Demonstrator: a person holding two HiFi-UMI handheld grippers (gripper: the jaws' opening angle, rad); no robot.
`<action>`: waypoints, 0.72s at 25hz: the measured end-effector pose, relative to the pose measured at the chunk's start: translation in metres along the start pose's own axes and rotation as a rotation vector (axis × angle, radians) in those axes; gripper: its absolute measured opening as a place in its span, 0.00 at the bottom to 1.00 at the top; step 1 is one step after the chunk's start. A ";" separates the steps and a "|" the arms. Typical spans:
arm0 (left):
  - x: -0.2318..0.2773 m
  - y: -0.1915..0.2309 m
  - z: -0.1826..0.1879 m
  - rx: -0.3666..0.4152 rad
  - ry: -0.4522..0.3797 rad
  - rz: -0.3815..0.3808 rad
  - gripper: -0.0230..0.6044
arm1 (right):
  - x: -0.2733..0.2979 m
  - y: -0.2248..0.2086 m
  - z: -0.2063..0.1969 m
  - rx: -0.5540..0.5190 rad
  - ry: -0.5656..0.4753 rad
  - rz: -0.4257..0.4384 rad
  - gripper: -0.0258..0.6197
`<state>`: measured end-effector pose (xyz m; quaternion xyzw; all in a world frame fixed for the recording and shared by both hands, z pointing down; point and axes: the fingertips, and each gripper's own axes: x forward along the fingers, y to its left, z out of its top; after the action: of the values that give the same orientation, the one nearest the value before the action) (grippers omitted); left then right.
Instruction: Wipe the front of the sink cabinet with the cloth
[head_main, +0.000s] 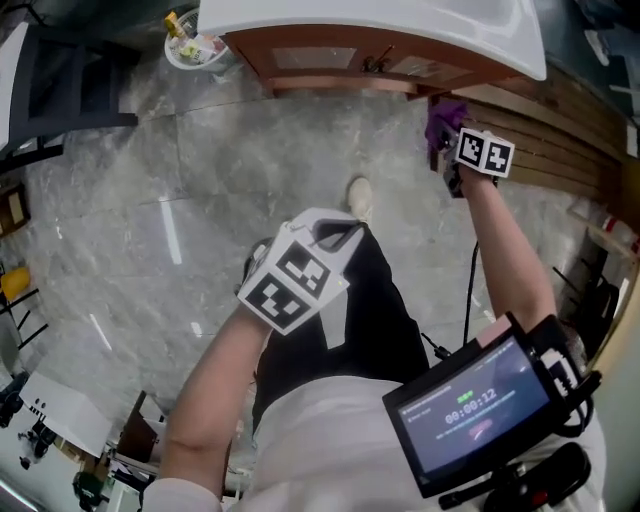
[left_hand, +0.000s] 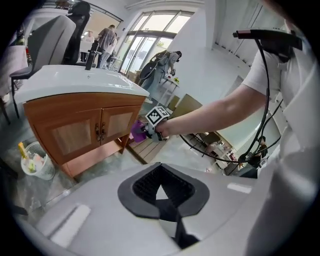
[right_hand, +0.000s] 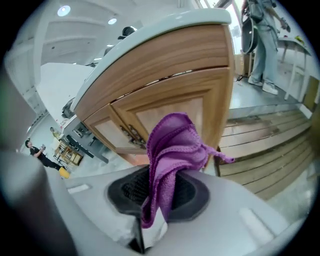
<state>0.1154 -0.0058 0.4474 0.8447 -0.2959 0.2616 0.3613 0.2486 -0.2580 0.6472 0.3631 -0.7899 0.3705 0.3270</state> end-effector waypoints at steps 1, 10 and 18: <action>0.007 -0.001 0.006 0.006 0.004 -0.008 0.05 | -0.004 -0.020 0.003 0.017 -0.006 -0.025 0.17; 0.060 -0.003 0.047 0.016 0.034 -0.035 0.05 | 0.002 -0.125 0.043 0.112 -0.033 -0.108 0.17; 0.070 0.019 0.059 -0.017 0.026 -0.001 0.05 | 0.046 -0.135 0.052 0.100 0.031 -0.118 0.17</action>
<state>0.1642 -0.0831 0.4661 0.8383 -0.2928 0.2701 0.3723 0.3222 -0.3785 0.7043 0.4192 -0.7424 0.3951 0.3421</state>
